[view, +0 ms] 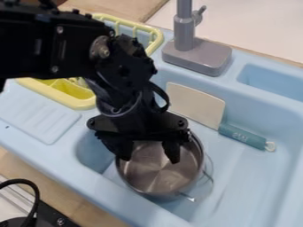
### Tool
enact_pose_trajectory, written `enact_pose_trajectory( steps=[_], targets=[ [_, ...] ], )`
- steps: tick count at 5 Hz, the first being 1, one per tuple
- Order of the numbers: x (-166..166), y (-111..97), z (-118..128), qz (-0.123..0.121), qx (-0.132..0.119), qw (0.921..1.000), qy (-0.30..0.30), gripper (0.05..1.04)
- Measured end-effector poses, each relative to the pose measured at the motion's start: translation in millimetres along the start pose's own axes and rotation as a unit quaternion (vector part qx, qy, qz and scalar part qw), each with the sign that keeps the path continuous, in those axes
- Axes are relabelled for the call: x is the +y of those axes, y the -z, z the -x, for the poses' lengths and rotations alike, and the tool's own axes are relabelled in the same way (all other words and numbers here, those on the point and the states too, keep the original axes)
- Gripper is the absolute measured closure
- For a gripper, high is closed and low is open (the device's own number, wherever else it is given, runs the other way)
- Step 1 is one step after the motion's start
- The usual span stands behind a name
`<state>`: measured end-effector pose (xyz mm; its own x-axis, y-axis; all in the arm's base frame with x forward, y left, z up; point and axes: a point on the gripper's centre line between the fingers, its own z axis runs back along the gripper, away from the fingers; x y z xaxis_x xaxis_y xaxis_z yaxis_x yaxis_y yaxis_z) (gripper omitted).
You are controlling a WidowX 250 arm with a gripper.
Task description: Moved the silver pot and placed it in the lower right corner outside the sink
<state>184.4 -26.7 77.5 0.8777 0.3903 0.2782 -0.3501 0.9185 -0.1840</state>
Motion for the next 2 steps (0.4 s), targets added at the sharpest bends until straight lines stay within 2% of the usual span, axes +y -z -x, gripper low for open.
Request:
enact_pose_trajectory(
  steps=[1, 2],
  targets=[
    [5.1, -1.1, 2.0, -0.017, 0.010, 0.9997, -0.011, 0.085],
    [2.1, -8.7, 0.2, -0.017, 0.003, 0.9998, -0.004, 0.085]
  ],
)
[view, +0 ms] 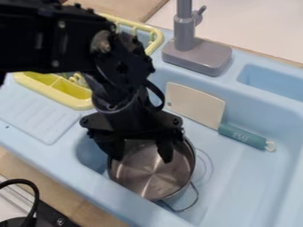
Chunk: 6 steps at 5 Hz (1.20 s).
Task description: Moved the silver pot and placed it in the lower right corner outside the sink
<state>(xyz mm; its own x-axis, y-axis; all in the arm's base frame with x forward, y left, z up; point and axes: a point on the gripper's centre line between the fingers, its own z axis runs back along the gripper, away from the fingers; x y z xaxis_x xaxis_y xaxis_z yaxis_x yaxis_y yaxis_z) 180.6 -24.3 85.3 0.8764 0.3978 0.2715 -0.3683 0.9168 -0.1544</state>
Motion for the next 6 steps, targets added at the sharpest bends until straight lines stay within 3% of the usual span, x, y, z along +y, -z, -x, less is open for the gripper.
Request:
enact_pose_trajectory(
  steps=[3, 5, 6],
  targets=[
    [-17, -28, -10, 0.023, -0.031, 0.9991, 0.017, 0.085],
    [-52, -12, -14, 0.030, -0.007, 0.9993, 0.022, 0.085],
    [-61, -1, 1, -0.001, 0.011, 0.9996, 0.027, 0.085]
  ],
)
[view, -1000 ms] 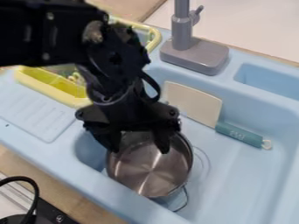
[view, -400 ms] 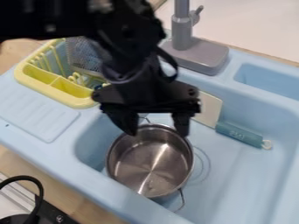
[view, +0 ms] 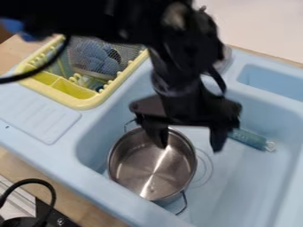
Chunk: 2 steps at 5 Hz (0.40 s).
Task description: Moved the silver pot and placed it in the lower right corner outside the sink
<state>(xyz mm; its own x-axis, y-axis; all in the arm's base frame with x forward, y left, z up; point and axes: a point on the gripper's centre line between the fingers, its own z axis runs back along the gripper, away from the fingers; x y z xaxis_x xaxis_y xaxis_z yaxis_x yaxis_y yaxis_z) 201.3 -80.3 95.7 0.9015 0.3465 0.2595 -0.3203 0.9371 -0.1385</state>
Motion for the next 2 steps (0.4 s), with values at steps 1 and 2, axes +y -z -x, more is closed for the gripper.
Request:
enact_pose_trajectory(
  steps=[1, 2],
  targets=[
    [1.0, 6.3, 11.7, -0.040, 0.013, 0.9990, 0.013, 0.085],
    [4.0, 10.8, 17.7, -0.048, 0.026, 0.9985, 0.009, 0.085]
  ],
)
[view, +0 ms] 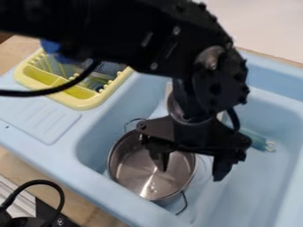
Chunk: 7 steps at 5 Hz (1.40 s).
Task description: Moved the silver pot and placed it in the lower right corner outside the sink
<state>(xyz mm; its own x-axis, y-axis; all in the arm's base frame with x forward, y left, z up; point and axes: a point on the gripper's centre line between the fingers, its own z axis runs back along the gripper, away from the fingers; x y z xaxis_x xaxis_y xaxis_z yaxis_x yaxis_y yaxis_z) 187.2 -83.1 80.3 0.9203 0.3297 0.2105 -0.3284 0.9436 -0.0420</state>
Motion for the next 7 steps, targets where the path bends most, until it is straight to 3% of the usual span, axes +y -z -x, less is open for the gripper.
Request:
enact_pose_trajectory(
  steps=[1, 2, 4, 5, 6, 7],
  targets=[
    [1, 11, 2, -0.001, 0.018, 0.9998, -0.005, 0.107],
    [2, 13, 0, -0.005, 0.016, 0.9998, -0.009, 0.214],
    [6, 18, -3, -0.014, 0.013, 0.9997, -0.014, 0.781],
    [6, 12, -5, -0.011, 0.007, 0.9999, -0.010, 0.963],
    [6, 6, -6, -0.040, -0.009, 0.9992, 0.002, 1.027],
    [0, -4, -8, -0.071, -0.036, 0.9968, 0.007, 1.029]
  ],
)
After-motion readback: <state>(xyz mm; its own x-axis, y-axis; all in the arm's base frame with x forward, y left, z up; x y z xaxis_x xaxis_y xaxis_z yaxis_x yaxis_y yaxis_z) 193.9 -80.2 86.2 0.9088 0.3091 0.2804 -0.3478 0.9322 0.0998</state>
